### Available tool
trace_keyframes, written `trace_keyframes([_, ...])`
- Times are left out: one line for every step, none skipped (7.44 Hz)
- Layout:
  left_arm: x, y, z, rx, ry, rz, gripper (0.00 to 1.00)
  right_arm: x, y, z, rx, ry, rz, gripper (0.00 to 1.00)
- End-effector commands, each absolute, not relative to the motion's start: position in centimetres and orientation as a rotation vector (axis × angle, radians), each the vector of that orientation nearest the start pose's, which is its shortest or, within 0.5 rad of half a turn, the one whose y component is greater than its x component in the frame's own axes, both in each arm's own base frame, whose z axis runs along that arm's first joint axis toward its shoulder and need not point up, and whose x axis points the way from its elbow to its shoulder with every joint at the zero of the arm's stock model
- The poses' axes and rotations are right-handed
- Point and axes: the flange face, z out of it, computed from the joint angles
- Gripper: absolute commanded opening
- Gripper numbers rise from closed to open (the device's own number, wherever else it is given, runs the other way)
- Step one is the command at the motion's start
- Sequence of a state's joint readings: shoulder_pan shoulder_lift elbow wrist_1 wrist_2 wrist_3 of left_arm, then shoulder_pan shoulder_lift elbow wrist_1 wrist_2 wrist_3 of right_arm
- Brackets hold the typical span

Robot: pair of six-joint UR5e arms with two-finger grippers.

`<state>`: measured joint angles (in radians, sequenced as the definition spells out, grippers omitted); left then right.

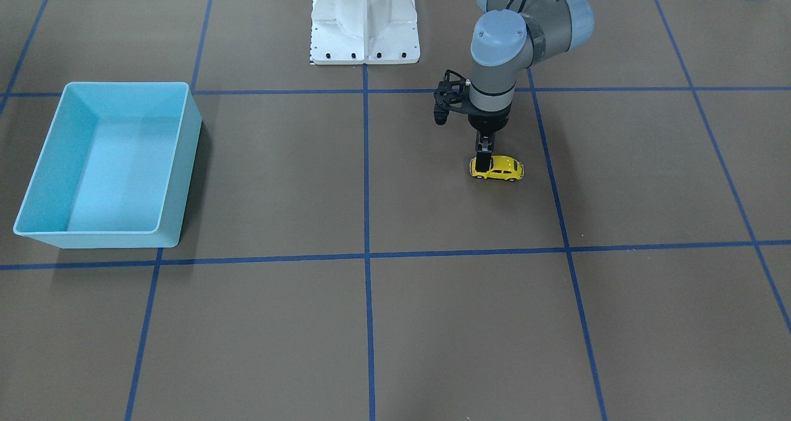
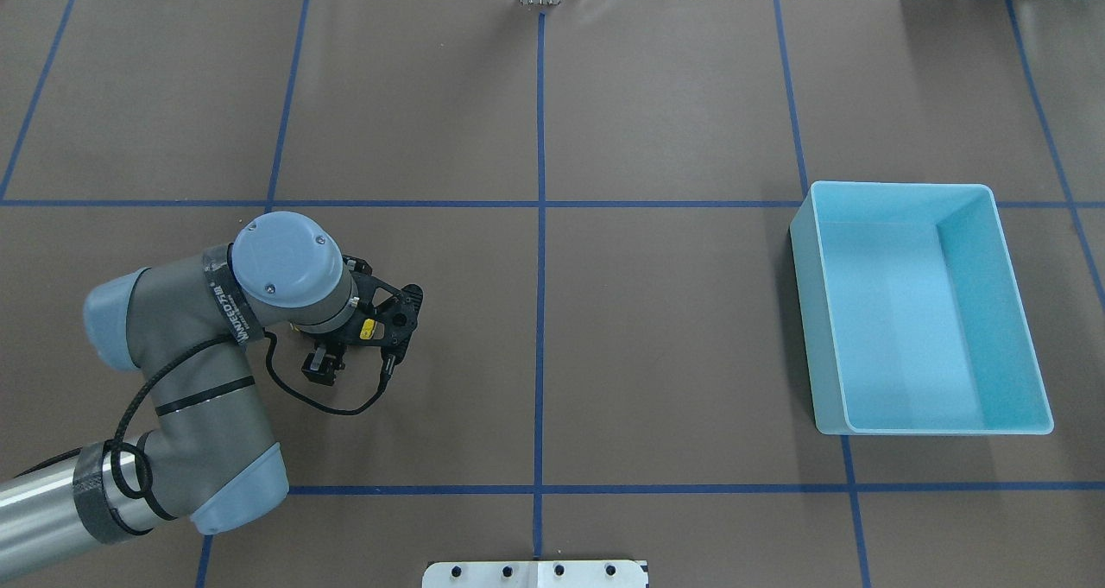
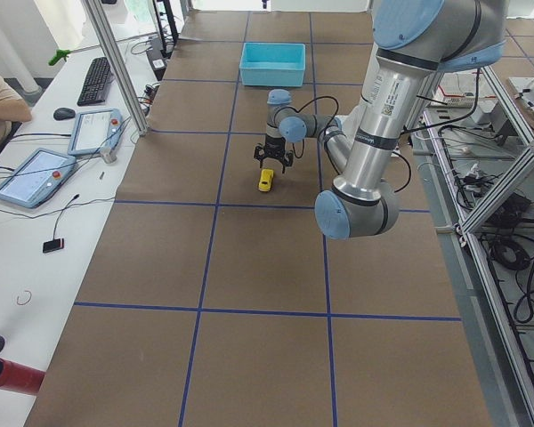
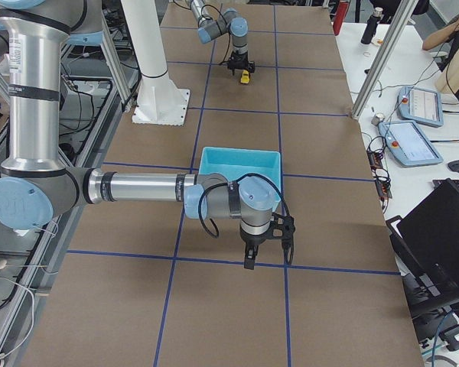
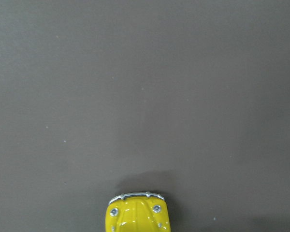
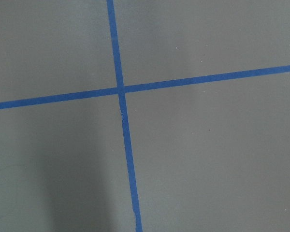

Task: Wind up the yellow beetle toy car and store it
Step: 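Close the left gripper on the yellow car, pressing it to the table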

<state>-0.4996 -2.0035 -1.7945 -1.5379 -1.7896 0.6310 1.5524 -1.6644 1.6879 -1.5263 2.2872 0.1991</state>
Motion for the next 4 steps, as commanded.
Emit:
trace_keyframes([50.2, -40.0, 33.8, 0.622, 0.385, 1.712, 1.0, 5.9, -45.8, 64.5, -0.013, -0.72, 0.147, 0.99])
trace_keyframes([50.1, -40.3, 33.5, 0.641, 0.386, 1.705, 1.0, 5.9, -45.8, 64.5, -0.013, -0.72, 0.147, 0.99])
trace_keyframes([49.9, -40.8, 33.5, 0.655, 0.368, 1.691, 1.0, 5.9, -45.8, 64.5, -0.013, -0.72, 0.146, 0.99])
trace_keyframes([49.8, -41.3, 33.7, 0.654, 0.36, 1.679, 1.0, 5.9, -45.8, 64.5, -0.013, -0.72, 0.146, 0.99])
